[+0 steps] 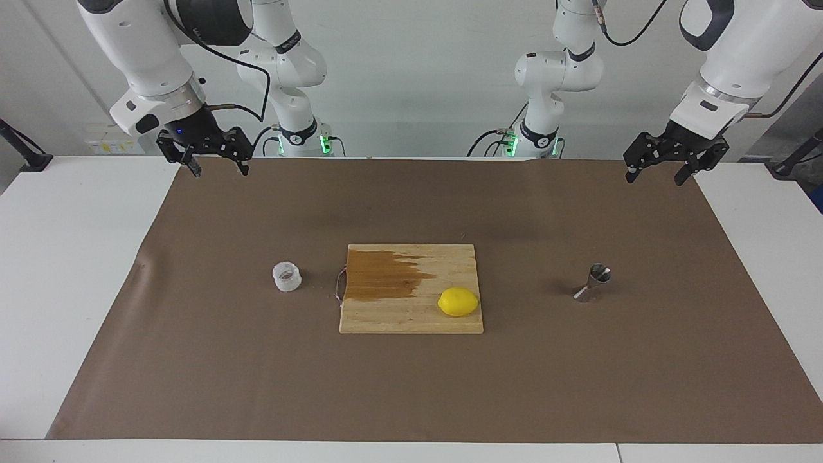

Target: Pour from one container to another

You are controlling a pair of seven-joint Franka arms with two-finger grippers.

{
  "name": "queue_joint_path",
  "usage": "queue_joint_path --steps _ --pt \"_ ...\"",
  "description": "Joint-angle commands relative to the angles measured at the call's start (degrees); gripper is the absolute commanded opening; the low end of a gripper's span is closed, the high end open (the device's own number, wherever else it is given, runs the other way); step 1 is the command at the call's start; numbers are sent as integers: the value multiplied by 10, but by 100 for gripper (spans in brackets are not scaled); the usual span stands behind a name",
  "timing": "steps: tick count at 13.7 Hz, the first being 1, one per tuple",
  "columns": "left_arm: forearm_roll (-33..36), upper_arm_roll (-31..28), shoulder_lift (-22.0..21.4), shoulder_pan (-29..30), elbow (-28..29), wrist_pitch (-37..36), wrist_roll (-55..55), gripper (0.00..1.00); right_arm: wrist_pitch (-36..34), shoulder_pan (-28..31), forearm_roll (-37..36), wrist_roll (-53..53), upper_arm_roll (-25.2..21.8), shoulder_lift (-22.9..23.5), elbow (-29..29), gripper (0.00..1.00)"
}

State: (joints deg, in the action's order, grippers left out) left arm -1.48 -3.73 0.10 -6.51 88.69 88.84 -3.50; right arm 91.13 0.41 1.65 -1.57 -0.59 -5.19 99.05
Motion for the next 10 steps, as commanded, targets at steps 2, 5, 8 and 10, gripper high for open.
queue_joint_path --steps 2,5,8,10 --pt "-5 1 -4 -5 -5 -25 3 100 -4 6 13 3 2 -5 5 100" --pt "-5 2 -18 -10 17 -23 3 100 -4 6 13 3 2 -5 5 100" --pt "-5 1 -18 -3 17 -20 3 100 -4 6 13 3 2 -5 5 100" --pt "-5 -1 -18 -3 17 -20 3 100 -4 6 13 3 2 -5 5 100"
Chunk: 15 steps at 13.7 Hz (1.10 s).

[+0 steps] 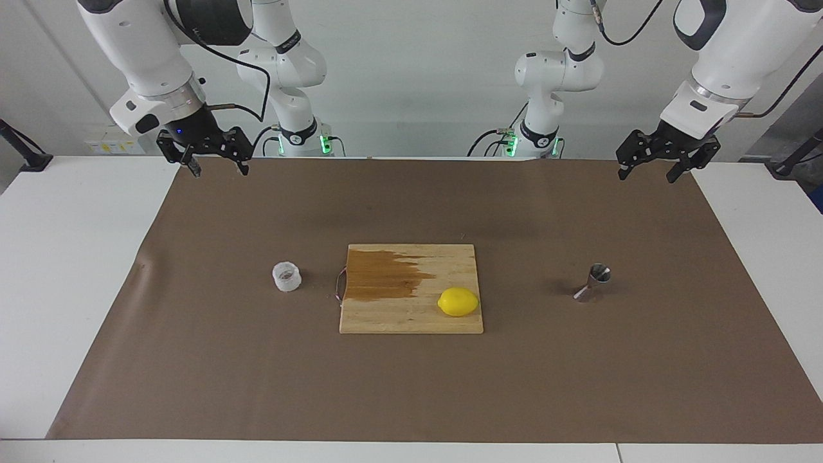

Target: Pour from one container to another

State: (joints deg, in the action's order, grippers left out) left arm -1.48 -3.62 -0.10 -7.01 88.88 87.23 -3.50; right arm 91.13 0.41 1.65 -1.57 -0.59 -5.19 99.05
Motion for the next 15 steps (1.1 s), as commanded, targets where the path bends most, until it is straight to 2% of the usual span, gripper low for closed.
queue_joint_path --steps 1,5,10,13,15 --pt "-5 -2 -16 2 15 -4 3 100 -4 6 12 3 2 -6 5 100" --pt "-5 3 -17 -13 15 -6 3 100 -4 6 13 3 2 -5 5 100" --pt "-5 -2 -16 -3 16 10 5 100 -4 6 13 3 2 -6 5 100" --pt "-5 -2 -23 8 29 12 37 100 -4 6 12 3 2 -5 5 100" --pt "-18 -3 -46 19 72 15 90 100 -4 6 12 3 2 -5 5 100"
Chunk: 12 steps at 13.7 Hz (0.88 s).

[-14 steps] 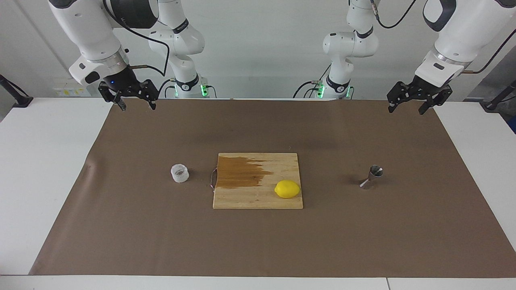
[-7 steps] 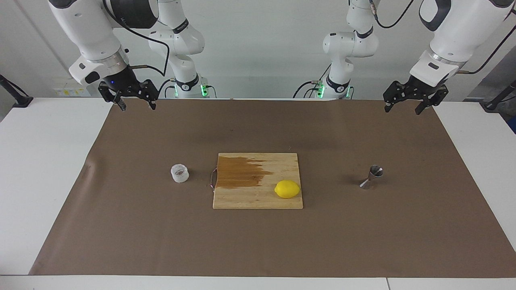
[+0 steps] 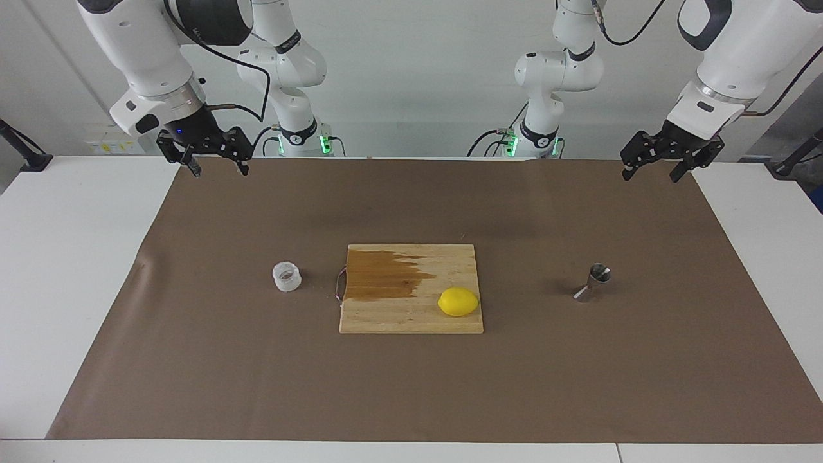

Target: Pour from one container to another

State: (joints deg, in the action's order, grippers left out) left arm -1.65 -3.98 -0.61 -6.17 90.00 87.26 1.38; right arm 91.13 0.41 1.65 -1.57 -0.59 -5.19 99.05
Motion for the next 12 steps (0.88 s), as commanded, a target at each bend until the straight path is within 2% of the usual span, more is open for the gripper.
queue_joint_path --steps 1,4,6,8,10,12 --pt "-47 -1 -52 24 82 16 59 100 -5 6 12 3 2 -5 5 100" --pt "-137 -2 -44 64 89 -9 133 100 -4 6 12 3 2 -5 5 100" --pt "-167 -2 -4 84 69 -49 164 100 -4 6 12 3 2 -6 5 100" --pt "-212 1 41 116 55 -54 168 100 -4 6 12 3 2 -5 5 100" --pt "-250 6 66 149 55 -77 175 100 -4 6 13 3 2 -5 5 100" --pt "-282 6 86 168 55 -106 239 100 -4 6 13 3 2 -5 5 100"
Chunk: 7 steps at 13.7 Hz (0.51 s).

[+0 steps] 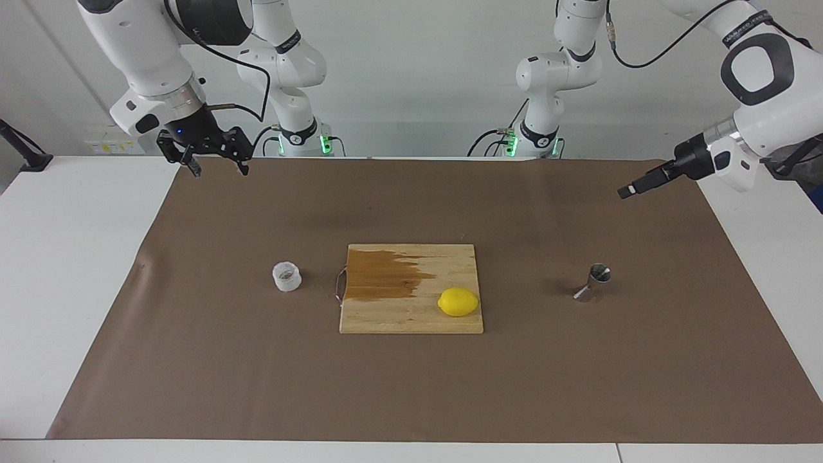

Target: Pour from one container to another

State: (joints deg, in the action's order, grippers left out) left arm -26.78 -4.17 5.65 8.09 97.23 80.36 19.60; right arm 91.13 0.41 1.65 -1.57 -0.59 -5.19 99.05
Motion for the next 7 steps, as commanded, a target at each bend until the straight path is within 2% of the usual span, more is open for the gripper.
queue_joint_path --steps 1,4,7 --pt "-55 12 34 39 -19 -38 112 100 -4 6 13 3 2 -5 5 100" --pt "-123 14 63 55 -42 -39 279 100 -4 6 12 3 2 -5 5 100" --pt "-143 78 114 118 -66 -51 286 100 -4 6 12 3 2 -5 5 100"
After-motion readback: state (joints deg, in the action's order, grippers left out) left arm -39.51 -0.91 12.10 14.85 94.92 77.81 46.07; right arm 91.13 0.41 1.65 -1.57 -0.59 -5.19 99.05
